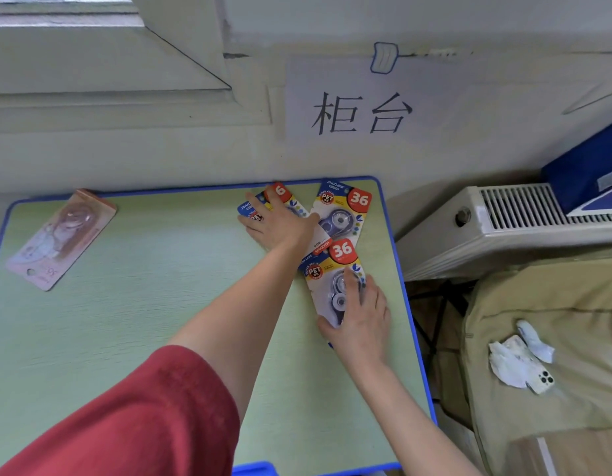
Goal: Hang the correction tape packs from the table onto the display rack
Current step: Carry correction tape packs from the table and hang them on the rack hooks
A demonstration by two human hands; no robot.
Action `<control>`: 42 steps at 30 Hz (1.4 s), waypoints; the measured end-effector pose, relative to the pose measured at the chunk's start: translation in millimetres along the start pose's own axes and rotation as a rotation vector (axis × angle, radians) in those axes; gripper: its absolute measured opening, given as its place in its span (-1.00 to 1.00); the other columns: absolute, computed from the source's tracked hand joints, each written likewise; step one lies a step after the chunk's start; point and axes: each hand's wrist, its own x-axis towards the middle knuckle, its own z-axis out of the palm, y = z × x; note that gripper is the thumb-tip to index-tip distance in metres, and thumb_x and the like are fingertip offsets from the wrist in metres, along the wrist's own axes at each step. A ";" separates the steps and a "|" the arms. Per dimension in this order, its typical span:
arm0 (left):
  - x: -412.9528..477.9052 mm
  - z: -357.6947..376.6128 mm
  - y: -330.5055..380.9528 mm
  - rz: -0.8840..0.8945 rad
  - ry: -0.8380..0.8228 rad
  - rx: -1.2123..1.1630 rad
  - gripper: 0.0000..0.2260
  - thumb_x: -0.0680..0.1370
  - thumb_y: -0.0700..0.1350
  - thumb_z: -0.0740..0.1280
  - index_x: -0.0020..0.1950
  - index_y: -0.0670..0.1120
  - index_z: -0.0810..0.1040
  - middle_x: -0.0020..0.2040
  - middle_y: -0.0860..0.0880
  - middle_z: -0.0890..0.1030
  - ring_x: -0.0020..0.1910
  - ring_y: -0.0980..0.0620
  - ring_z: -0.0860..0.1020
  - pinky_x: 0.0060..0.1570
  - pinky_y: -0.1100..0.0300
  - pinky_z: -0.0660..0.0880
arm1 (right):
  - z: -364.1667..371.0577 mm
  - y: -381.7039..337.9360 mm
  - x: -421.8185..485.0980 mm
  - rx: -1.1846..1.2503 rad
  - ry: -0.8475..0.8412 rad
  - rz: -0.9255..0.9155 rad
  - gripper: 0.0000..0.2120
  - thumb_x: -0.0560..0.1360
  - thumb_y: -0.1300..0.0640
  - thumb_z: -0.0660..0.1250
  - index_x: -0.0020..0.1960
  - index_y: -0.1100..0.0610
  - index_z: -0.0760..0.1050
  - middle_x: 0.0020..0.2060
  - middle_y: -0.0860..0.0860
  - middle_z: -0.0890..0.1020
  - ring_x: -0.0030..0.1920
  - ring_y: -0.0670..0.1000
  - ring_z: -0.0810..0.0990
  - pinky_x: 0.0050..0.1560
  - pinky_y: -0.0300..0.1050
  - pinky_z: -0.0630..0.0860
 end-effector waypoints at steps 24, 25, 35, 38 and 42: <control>-25.9 -15.4 -95.6 0.166 0.030 0.088 -0.16 0.46 0.10 0.39 0.57 0.04 -0.06 0.56 -0.11 -0.12 0.50 -0.31 -0.11 0.46 -0.11 -0.04 | 10.2 -5.0 -26.7 -0.023 0.047 0.072 -0.16 0.37 -0.11 0.38 0.53 0.00 0.07 0.44 0.18 0.20 0.41 0.15 0.17 0.32 0.00 0.15; -27.1 -17.1 -100.8 0.192 0.036 0.086 -0.17 0.46 0.08 0.39 0.57 0.04 -0.05 0.56 -0.11 -0.08 0.51 -0.29 -0.09 0.45 -0.09 -0.03 | 11.7 -6.7 -31.5 -0.026 0.051 0.082 -0.16 0.36 -0.10 0.38 0.53 0.00 0.08 0.43 0.18 0.21 0.41 0.15 0.17 0.31 0.00 0.15; -53.6 -38.4 -159.0 0.518 -0.073 0.115 -0.24 0.44 0.00 0.41 0.55 0.06 0.07 0.57 -0.07 -0.06 0.50 -0.22 -0.02 0.44 -0.08 -0.04 | 27.0 -34.9 -96.5 0.048 0.216 0.276 -0.17 0.33 -0.07 0.43 0.51 0.03 0.16 0.39 0.18 0.27 0.35 0.19 0.29 0.28 0.00 0.21; -71.8 -40.3 -173.9 0.621 -0.102 0.140 -0.25 0.44 -0.02 0.39 0.55 0.09 0.08 0.56 -0.06 -0.04 0.50 -0.19 -0.01 0.43 -0.05 -0.03 | 31.9 -36.0 -128.8 0.098 0.282 0.366 -0.17 0.33 -0.05 0.43 0.51 0.04 0.16 0.38 0.18 0.28 0.32 0.20 0.31 0.27 0.02 0.21; -105.0 -36.0 -188.7 0.752 -0.158 0.132 -0.27 0.42 -0.05 0.39 0.53 0.10 0.14 0.56 -0.06 0.01 0.49 -0.18 0.04 0.41 -0.06 0.00 | 37.8 -30.7 -182.2 0.148 0.373 0.478 -0.18 0.32 -0.01 0.43 0.50 0.08 0.18 0.34 0.18 0.31 0.27 0.22 0.33 0.21 0.05 0.26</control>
